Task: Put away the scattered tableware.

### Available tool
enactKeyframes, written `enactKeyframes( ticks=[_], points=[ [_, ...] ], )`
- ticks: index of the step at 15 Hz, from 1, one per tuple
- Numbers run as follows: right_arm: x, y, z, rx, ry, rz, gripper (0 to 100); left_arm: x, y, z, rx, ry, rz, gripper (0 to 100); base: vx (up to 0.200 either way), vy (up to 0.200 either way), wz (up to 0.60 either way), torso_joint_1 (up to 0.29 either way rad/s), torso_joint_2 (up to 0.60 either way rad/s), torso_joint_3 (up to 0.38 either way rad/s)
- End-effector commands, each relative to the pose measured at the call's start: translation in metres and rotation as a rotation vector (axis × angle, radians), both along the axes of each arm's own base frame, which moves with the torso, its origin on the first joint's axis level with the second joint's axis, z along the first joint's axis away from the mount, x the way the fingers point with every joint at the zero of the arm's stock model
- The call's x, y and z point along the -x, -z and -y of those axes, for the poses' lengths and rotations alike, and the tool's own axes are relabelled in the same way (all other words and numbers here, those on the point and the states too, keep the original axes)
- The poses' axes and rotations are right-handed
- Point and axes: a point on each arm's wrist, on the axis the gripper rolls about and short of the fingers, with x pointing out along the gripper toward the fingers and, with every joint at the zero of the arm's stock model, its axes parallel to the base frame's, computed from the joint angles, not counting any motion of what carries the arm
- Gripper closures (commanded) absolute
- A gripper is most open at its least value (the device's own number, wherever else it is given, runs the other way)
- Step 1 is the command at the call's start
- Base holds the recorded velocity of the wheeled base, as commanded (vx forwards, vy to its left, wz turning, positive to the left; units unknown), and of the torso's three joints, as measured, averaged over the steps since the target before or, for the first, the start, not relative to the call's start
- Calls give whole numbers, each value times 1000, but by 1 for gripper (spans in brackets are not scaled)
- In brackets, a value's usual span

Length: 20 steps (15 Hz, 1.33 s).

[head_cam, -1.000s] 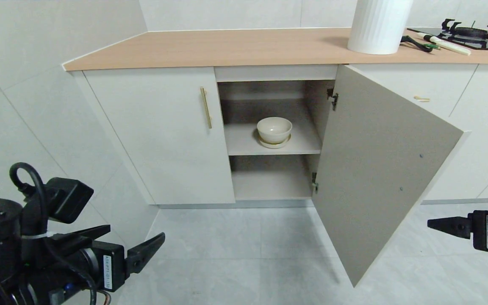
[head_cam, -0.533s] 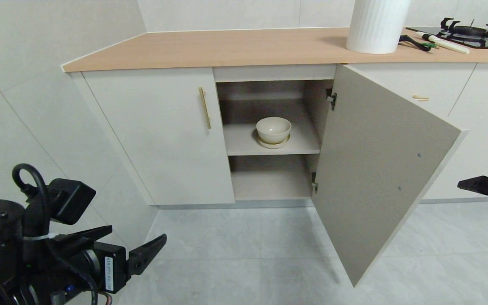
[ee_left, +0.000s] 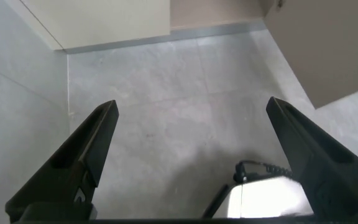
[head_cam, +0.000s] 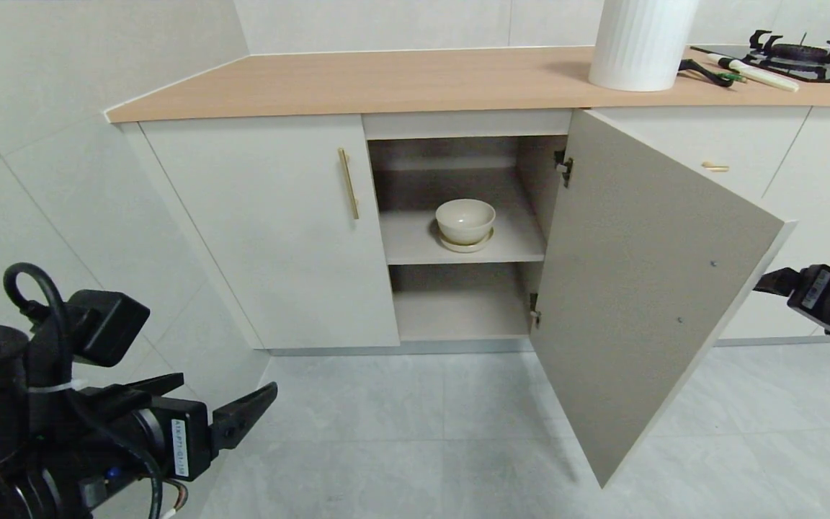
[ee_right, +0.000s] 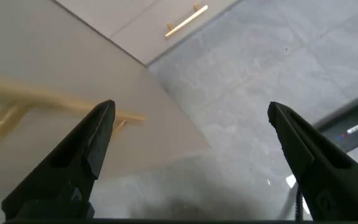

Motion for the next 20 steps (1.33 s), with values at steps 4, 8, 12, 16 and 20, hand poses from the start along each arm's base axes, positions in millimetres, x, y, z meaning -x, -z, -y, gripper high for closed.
enactKeyframes(
  ticks=[4, 8, 12, 16, 20],
  points=[
    [-53, 11, -14, -36, -104, -30, 0, -6, -10, 4, 64, 25, 12, 0, 0, 0, 0, 0, 0, 0],
    [-57, 22, -57, -63, -302, -71, 0, -13, -16, 8, 92, 28, 21, 0, 0, 0, 0, 0, 0, 0],
    [-62, 33, -113, -16, -505, -50, 0, -13, -18, 8, 123, 19, 30, 0, 0, 0, 0, 0, 0, 0],
    [-79, 41, -139, -39, -585, -44, 0, -12, -18, 8, 116, 12, 34, 0, 0, 0, 0, 0, 0, 0],
    [-93, 56, -154, -65, -611, -2, 0, -12, -14, 13, 100, 14, 19, 0, 0, 0, 0, 0, 0, 0]
  ],
)
